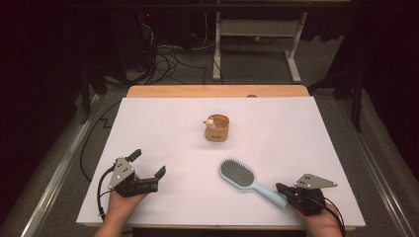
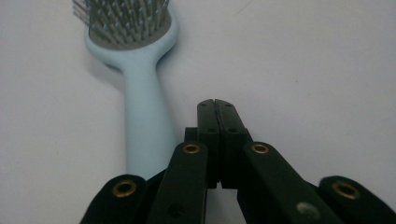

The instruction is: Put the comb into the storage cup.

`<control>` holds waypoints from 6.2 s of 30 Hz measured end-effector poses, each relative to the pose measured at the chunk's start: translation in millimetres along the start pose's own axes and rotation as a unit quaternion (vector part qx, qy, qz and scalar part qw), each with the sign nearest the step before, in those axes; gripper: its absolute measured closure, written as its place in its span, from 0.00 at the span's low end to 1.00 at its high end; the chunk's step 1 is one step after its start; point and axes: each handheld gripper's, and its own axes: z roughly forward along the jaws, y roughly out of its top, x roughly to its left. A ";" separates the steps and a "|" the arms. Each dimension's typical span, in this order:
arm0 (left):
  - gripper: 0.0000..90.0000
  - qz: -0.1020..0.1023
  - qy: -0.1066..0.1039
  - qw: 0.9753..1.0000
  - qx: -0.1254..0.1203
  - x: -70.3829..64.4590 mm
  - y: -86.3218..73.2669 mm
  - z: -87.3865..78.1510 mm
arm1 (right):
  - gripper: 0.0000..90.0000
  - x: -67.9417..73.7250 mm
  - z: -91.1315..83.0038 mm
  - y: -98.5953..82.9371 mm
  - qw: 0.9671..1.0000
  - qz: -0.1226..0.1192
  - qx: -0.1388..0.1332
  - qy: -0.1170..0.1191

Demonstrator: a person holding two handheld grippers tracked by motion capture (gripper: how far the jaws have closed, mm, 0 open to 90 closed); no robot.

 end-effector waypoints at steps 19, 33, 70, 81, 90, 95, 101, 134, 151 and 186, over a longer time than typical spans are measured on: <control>0.00 -0.007 -0.016 1.000 0.026 -4.6 -5.4 1.4 | 0.83 -33.1 -10.4 -3.3 0.988 0.076 -0.086 -0.101; 0.00 -0.021 -0.017 0.999 0.036 -4.6 -5.2 1.3 | 0.25 -36.0 -5.5 -2.1 0.988 0.092 -0.100 -0.076; 0.00 -0.018 -0.027 0.999 0.044 -6.2 -6.7 1.0 | 0.00 -36.5 -3.8 8.1 0.989 0.066 -0.066 -0.113; 0.00 -0.018 -0.025 0.999 0.039 -4.9 -6.0 1.5 | 0.00 -38.0 1.7 6.6 0.992 0.066 -0.020 -0.108; 0.00 -0.015 -0.024 0.999 0.037 -5.8 -6.4 1.0 | 0.00 -38.7 4.4 5.0 0.992 0.065 0.010 -0.109; 0.00 -0.014 -0.022 0.999 0.036 -5.2 -6.6 1.4 | 0.00 -39.7 4.0 3.5 0.992 0.065 0.021 -0.106; 0.00 -0.012 -0.025 0.999 0.038 -5.9 -6.9 0.8 | 0.00 -41.9 2.6 1.9 0.992 0.068 0.029 -0.100; 0.00 -0.012 -0.015 0.999 0.034 -2.2 -6.1 0.8 | 0.00 -26.1 -3.6 20.3 0.997 0.051 -0.042 -0.034; 0.00 -0.012 -0.021 0.999 0.032 -1.1 -5.6 0.4 | 0.00 -4.2 15.0 38.5 1.000 0.017 -0.025 0.004; 0.00 -0.006 -0.034 0.999 0.024 -4.1 -2.8 2.0 | 0.00 26.9 43.4 73.1 0.995 -0.035 0.073 0.054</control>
